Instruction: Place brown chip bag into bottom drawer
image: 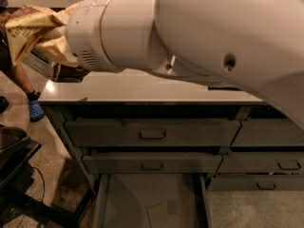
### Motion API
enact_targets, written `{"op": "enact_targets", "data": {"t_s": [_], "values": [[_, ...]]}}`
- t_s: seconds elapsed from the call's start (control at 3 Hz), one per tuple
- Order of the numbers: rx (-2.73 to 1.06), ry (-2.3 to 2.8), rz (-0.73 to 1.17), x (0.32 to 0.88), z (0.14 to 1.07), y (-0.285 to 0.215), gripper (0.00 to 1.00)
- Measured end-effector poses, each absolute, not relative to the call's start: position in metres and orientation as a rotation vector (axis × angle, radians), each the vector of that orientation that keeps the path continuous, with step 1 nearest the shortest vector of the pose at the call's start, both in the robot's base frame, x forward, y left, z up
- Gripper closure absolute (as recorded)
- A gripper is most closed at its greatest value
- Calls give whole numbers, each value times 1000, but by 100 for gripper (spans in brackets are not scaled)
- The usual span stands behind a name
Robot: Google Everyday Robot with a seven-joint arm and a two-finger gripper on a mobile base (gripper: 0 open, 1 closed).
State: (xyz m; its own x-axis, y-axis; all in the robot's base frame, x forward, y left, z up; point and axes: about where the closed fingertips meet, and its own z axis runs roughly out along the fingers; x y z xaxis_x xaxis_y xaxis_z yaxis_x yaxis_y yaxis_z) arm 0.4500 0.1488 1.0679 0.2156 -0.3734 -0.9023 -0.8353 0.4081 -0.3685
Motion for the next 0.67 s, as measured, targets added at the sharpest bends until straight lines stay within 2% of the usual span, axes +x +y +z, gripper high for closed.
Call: {"op": "enact_targets", "data": {"t_s": [0.67], "values": [[-1131,1482,430,432,1053,138,100]]}}
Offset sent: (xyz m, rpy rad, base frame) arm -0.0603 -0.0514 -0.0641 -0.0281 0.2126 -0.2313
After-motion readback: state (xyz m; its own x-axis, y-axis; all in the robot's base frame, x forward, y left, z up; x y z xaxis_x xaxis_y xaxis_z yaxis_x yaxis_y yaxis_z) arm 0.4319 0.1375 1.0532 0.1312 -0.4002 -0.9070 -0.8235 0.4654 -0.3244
